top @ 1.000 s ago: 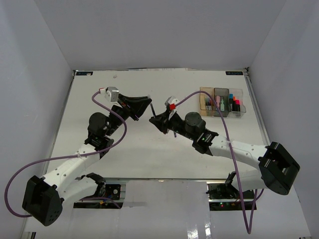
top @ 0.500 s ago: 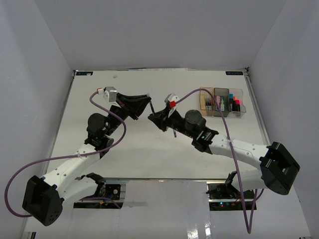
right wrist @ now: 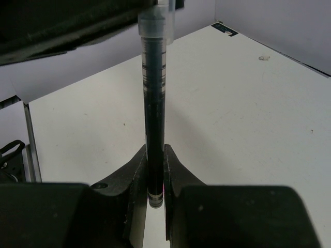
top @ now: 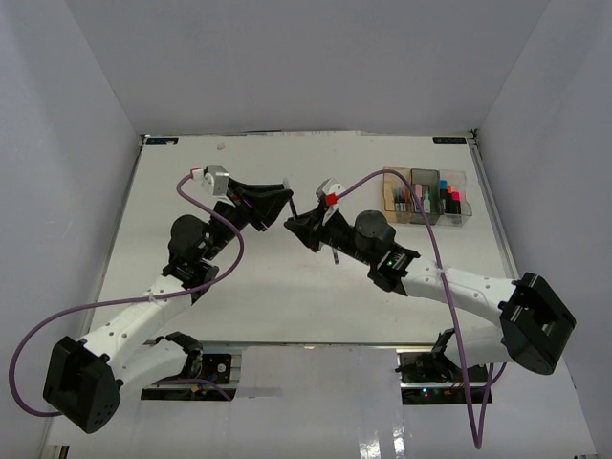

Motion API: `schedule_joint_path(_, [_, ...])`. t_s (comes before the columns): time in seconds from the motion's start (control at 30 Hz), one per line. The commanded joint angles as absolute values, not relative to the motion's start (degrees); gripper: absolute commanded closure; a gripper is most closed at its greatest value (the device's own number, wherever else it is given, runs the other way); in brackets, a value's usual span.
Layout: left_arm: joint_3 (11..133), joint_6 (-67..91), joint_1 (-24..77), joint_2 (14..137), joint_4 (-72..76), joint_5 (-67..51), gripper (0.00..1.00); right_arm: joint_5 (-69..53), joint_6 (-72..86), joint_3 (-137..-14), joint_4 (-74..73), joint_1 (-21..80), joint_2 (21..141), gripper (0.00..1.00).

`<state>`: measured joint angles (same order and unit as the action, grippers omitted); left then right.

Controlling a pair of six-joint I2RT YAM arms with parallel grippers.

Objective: Sort the stationery into containers
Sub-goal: Close the pen cap on the pen.

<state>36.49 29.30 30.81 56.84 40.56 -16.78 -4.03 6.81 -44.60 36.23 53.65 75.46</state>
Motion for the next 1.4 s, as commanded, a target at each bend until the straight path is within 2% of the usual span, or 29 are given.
schedule_joint_path(0.0, [38.05,28.65,30.67,57.04,36.92,-17.4,0.6,-2.9,5.54,-47.9,41.22,53.7,73.47,0.89])
schedule_joint_path(0.2, [38.85,27.42,30.67,56.25,35.25,-16.26,0.43,-2.9,5.98,-46.67,41.22,53.79,73.91,0.89])
schedule_joint_path(0.37, [39.9,26.9,30.67,55.46,33.4,-16.52,0.25,-1.76,5.89,-45.36,41.05,53.7,74.53,0.89])
schedule_joint_path(0.57, [43.85,23.92,29.18,54.32,28.31,-19.33,0.15,-3.33,4.13,-44.65,38.42,53.7,75.85,0.89])
schedule_joint_path(0.77, [48.25,23.55,22.6,55.89,24.08,-25.83,0.15,-5.54,4.3,-43.86,36.92,53.09,75.5,0.89])
schedule_joint_path(0.87, [50.0,27.33,19.43,57.82,23.21,-27.59,0.15,-1.51,4.57,-44.38,35.34,53.17,75.5,0.89])
schedule_joint_path(1.03, [57.56,31.45,19.07,60.64,11.96,-26.98,0.18,8.51,4.31,-47.37,30.25,53.17,76.81,0.9])
schedule_joint_path(1.23, [66.96,33.76,21.7,64.06,-2.08,-22.15,0.18,13.53,4.05,-48.51,29.18,53.17,78.57,0.9])
schedule_joint_path(1.37, [75.91,29.8,27.5,68.54,-11.92,-13.64,0.19,14.85,3.17,-49.31,29.62,53.17,79.1,0.91])
